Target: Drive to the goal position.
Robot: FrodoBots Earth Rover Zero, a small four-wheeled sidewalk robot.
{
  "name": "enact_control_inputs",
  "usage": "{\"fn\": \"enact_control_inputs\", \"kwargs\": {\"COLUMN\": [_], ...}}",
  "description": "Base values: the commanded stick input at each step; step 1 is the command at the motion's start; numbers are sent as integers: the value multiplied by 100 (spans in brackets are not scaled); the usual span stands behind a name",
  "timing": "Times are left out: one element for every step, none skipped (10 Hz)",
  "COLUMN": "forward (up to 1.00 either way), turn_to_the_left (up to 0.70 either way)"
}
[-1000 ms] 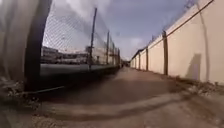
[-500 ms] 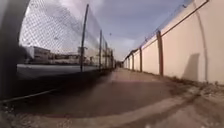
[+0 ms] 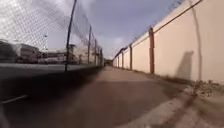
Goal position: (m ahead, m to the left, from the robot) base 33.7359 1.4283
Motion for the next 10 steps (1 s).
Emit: {"fn": "enact_control_inputs", "kwargs": {"forward": [70, 70, 70, 70, 70, 70, 70, 70, 70, 70], "turn_to_the_left": [0, 0, 0, 0, 0, 0, 0, 0, 0, 0]}}
